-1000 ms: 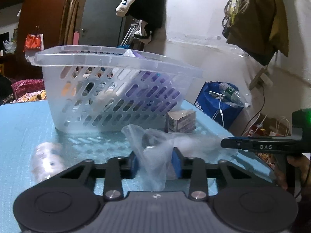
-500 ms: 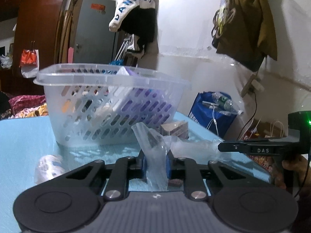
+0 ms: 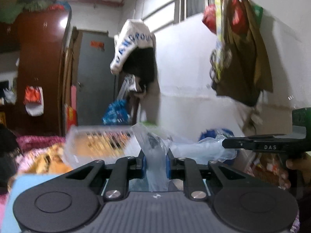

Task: Organize objects
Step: 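Lift the plastic bag with both tools and carry it over the basket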

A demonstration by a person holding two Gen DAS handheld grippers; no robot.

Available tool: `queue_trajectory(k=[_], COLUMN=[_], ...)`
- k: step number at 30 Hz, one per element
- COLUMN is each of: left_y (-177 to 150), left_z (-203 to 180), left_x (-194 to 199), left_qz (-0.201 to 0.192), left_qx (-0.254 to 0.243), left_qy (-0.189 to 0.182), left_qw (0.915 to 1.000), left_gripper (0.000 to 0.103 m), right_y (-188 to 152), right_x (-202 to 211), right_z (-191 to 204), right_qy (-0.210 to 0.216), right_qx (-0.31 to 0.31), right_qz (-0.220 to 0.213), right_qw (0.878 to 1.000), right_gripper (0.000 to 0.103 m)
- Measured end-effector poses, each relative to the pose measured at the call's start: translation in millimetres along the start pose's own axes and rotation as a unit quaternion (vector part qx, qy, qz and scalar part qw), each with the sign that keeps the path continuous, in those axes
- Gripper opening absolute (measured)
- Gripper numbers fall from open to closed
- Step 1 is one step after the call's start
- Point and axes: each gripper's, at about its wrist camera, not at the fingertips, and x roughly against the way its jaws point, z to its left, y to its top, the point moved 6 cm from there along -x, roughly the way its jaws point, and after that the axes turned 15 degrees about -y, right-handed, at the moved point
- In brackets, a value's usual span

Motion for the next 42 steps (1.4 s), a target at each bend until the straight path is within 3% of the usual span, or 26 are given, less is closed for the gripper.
queue_trajectory(k=[5,10,16,23,24,25,26,27,28,29,31,34,37,42], left_y=[40.9,63.1,45.9,30.3,29.5,29.5,31.8,34.5,38.0,40.8,43.1,35.0,14.3,-41.1], left_z=[28.4,72.5,125.5,135.9,133.7,131.6,129.8,126.7,122.7,118.5,103.4,76.8,53.1,27.9], left_x=[-11.2,-47.8,-99.9,-111.4,-106.8,-101.9,-95.9,-89.9,-80.4,-72.3,-55.2,-24.0,3.7,39.9], left_qz=[-0.017,-0.011,0.048,0.071,0.071,0.066,0.055,0.044,0.028,0.017,0.008,0.008,0.019,0.04], left_qx=[-0.017,0.002,0.037,0.037,0.027,0.017,0.007,-0.002,-0.012,-0.018,-0.025,-0.038,-0.052,-0.036], left_qy=[0.024,0.038,0.072,0.084,0.094,0.103,0.116,0.124,0.134,0.141,0.13,0.133,0.149,0.157], left_qw=[0.9994,0.9992,0.9955,0.9932,0.9927,0.9923,0.9917,0.9913,0.9905,0.9898,0.9911,0.9903,0.9873,0.986], left_gripper=[0.022,0.022,0.022,0.026,0.035,0.051,0.062,0.082,0.089,0.089,0.095,0.1,0.1,0.1], right_y=[43.9,68.9,62.0,38.2,38.1,39.7,40.4,42.5,44.2,47.6,47.0,36.0,8.0,-57.9], right_x=[-31.9,-79.0,-129.6,-145.9,-144.2,-140.8,-136.5,-132.8,-125.2,-118.7,-96.1,-61.3,-27.6,23.9], right_z=[13.6,16.9,17.1,18.7,17.2,15.4,13.1,11.0,8.9,7.9,7.3,6.0,3.4,10.1], right_qy=[0.002,-0.01,-0.031,-0.045,-0.05,-0.063,-0.073,-0.077,-0.08,-0.087,-0.107,-0.102,-0.07,-0.054], right_qx=[0.01,0.008,0.003,0.013,0.008,0.006,0.005,0.003,-0.001,-0.004,0.004,0.0,-0.016,-0.017], right_qz=[-0.027,-0.022,0.015,0.058,0.057,0.048,0.042,0.037,0.027,0.015,-0.018,-0.035,-0.023,-0.014], right_qw=[1.0,1.0,0.999,0.997,0.997,0.997,0.996,0.996,0.996,0.996,0.994,0.994,0.997,0.998], right_gripper=[0.011,0.011,0.011,0.012,0.018,0.024,0.044,0.067,0.079,0.1,0.103,0.103,0.103,0.103])
